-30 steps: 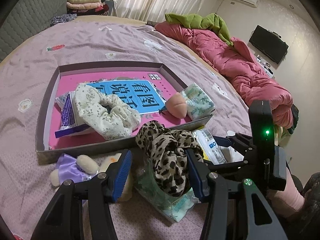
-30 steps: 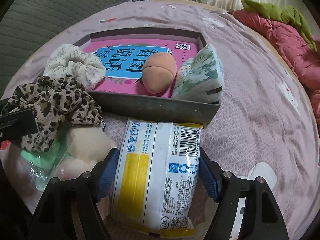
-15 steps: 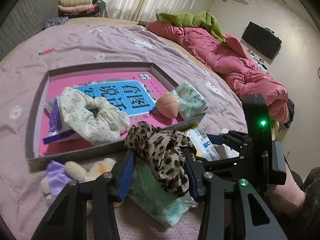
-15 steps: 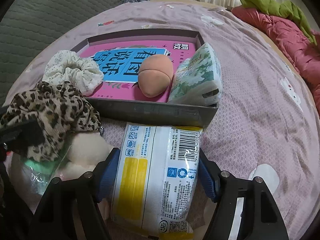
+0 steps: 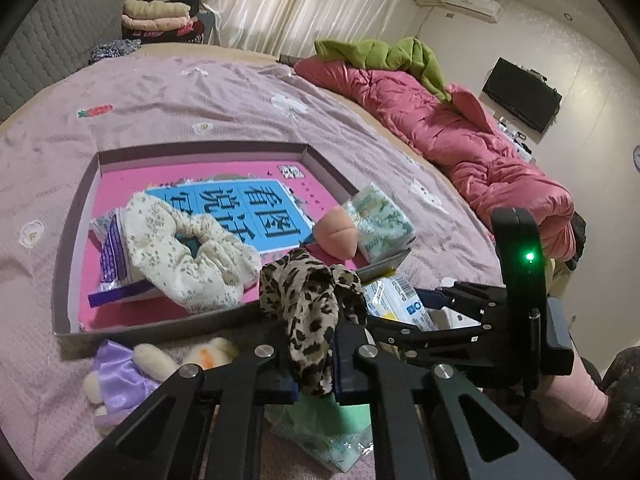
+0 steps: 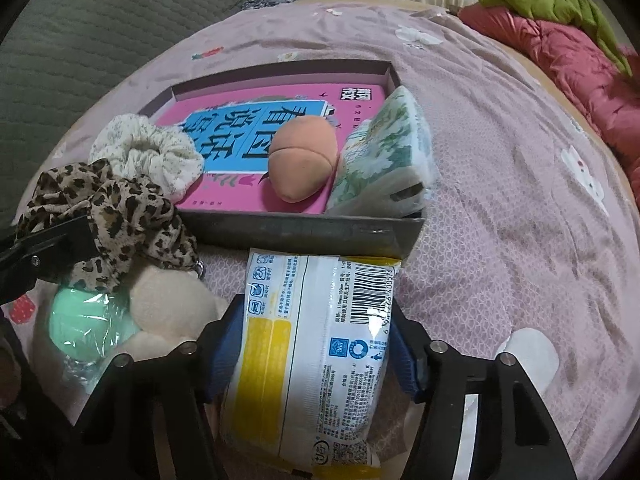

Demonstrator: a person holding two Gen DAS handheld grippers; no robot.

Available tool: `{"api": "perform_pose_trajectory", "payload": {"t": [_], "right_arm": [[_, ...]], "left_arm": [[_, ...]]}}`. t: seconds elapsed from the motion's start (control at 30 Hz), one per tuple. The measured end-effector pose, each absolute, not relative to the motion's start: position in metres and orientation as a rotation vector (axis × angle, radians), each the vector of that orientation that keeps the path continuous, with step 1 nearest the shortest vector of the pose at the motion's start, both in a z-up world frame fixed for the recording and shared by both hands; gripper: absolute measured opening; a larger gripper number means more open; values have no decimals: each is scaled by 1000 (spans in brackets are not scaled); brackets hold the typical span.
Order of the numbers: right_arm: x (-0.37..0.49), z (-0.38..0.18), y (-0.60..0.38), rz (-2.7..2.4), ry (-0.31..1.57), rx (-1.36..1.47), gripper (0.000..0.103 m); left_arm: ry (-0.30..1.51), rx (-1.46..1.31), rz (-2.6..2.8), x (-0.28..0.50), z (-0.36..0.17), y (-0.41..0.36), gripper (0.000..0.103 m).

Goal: Organize soft objects
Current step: 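Carry the leopard scrunchie over the tray with the left gripper while the right gripper carries the packet there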

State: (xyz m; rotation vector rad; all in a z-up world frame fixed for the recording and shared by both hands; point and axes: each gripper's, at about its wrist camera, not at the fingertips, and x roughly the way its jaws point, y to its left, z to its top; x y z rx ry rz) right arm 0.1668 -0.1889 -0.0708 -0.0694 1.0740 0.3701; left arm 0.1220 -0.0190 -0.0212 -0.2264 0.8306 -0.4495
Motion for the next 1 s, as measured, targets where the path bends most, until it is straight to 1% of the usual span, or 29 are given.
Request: {"api": "perform_pose_trajectory", "payload": {"t": [0.17,0.37,0.63,1.0], "right_arm": [[166,-67,-196,385,1074,-36,61],[157,-61,-202,388,1057,-44,61],[147,-39,-210,410,977,-15,61],[140,-10,-185,459,847,-84,61]], "left_arm": [[811,-237,-447,120,-17,-14,10],[784,-249,-438,119,-10,-7,10],[749,-258,-423,116,-5,-1,10],[711,-261,-404,111,2,5,11]]}}
